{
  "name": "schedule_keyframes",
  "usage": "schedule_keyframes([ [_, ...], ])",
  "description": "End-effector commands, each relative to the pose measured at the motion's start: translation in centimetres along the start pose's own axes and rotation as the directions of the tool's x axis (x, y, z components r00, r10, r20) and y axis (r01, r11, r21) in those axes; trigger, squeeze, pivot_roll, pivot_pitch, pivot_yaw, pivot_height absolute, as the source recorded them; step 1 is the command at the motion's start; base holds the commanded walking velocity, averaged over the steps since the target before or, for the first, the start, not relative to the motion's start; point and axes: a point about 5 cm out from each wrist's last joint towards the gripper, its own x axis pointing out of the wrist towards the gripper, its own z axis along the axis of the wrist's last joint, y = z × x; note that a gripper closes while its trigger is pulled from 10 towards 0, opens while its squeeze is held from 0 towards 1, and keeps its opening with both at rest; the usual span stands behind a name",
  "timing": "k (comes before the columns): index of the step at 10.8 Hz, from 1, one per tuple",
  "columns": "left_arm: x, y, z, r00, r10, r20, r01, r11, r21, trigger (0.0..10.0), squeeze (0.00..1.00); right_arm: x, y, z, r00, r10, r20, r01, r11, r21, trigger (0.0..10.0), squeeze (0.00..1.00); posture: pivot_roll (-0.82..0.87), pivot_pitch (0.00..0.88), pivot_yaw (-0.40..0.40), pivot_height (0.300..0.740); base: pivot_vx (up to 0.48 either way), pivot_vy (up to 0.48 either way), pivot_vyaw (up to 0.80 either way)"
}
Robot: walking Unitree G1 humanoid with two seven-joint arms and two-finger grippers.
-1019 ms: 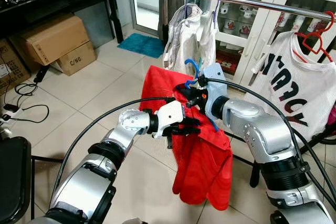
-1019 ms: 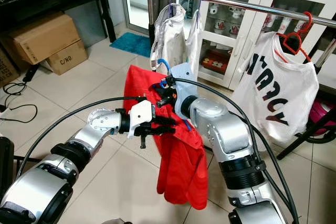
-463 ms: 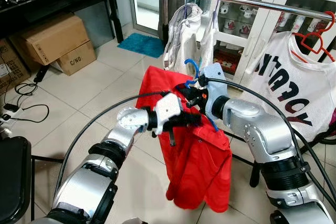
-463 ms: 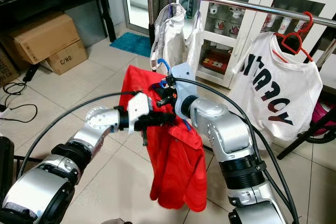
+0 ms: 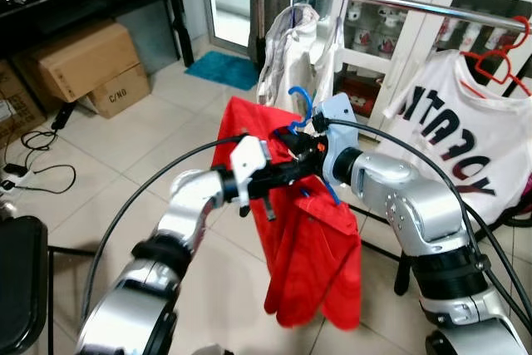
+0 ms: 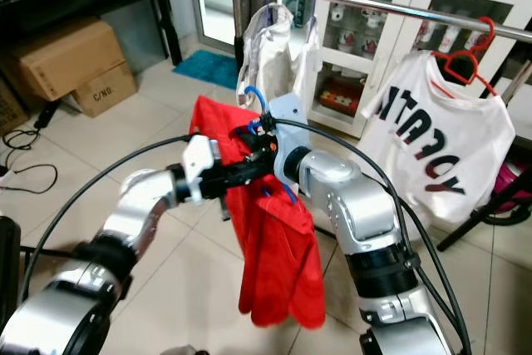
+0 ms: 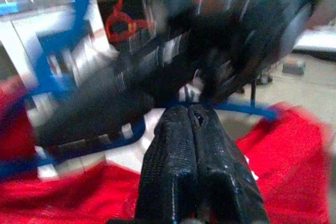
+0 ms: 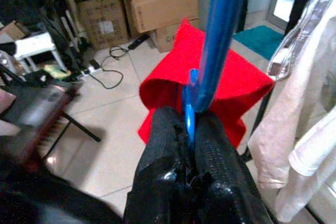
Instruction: Hang hanger
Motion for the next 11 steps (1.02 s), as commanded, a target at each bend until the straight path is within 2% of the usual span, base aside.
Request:
schedule_keyframes([
  [1,-0.2,0.7,1.5,0.999,0.002,0.044,-0.005,0.998,0.058,0.0,0.0,-0.1,-0.6,-0.2,1.0,-0.029,-0.011,0.029,1.0,0.006,10.0,0.0,-0.16,0.0,0.024,0.74,0.0,0.0,0.0],
  [2,-1.2,0.5,1.1,1.0,0.003,-0.024,-0.001,0.996,0.087,0.0,0.0,-0.1,-0.7,-0.4,0.999,-0.032,-0.013,0.032,0.999,0.004,10.0,0.0,-0.15,0.0,0.024,0.74,0.0,0.0,0.0],
  [3,-1.9,0.3,0.8,0.997,-0.024,-0.072,0.029,0.997,0.077,10.0,0.0,-0.1,-1.0,-0.5,0.999,-0.042,-0.017,0.041,0.999,-0.001,10.0,0.0,-0.15,0.0,0.024,0.74,0.0,0.0,0.0],
  [4,-3.1,0.3,0.8,0.991,-0.064,-0.116,0.069,0.997,0.042,10.0,0.41,-0.2,-1.5,-0.6,0.998,-0.056,-0.011,0.056,0.998,-0.014,10.0,0.0,-0.15,0.0,0.022,0.74,0.0,0.0,0.0],
  [5,-3.8,0.4,0.5,0.983,-0.077,-0.168,0.08,0.997,0.011,10.0,1.0,-0.2,-1.5,-0.4,0.999,-0.045,0.007,0.045,0.999,-0.01,10.0,0.0,-0.15,0.0,0.019,0.74,0.0,0.0,0.0],
  [7,-5.1,0.2,0.3,0.958,-0.154,-0.244,0.138,0.987,-0.081,10.0,1.0,-0.3,-1.6,-0.4,0.999,-0.033,0.009,0.033,0.999,-0.027,10.0,0.0,-0.15,0.0,0.023,0.74,0.0,0.0,0.0],
  [8,-6.1,0.9,1.9,0.967,-0.139,-0.212,0.119,0.988,-0.102,10.0,1.0,-0.7,-2.1,-0.5,0.999,-0.034,0.007,0.035,0.999,-0.042,10.0,0.0,-0.15,0.0,0.027,0.74,0.0,0.0,0.0],
  [9,-8.0,2.1,3.9,0.978,-0.085,-0.192,0.068,0.993,-0.092,10.0,1.0,-1.5,-2.7,-0.7,1.0,-0.019,0.006,0.019,0.997,-0.073,10.0,0.0,-0.15,0.0,0.029,0.74,0.0,0.0,0.0],
  [10,-9.2,3.0,5.0,0.982,-0.017,-0.188,0.007,0.999,-0.053,10.0,1.0,-2.0,-3.0,-0.7,1.0,0.005,0.008,-0.004,0.995,-0.097,10.0,0.0,-0.14,0.0,0.024,0.74,0.0,0.0,0.0],
  [11,-10.5,4.8,6.2,0.969,0.131,-0.209,-0.122,0.991,0.058,10.0,1.0,-2.7,-3.5,-0.6,1.0,0.017,0.011,-0.016,0.993,-0.118,10.0,0.0,-0.14,0.0,0.022,0.74,0.0,0.0,0.0],
])
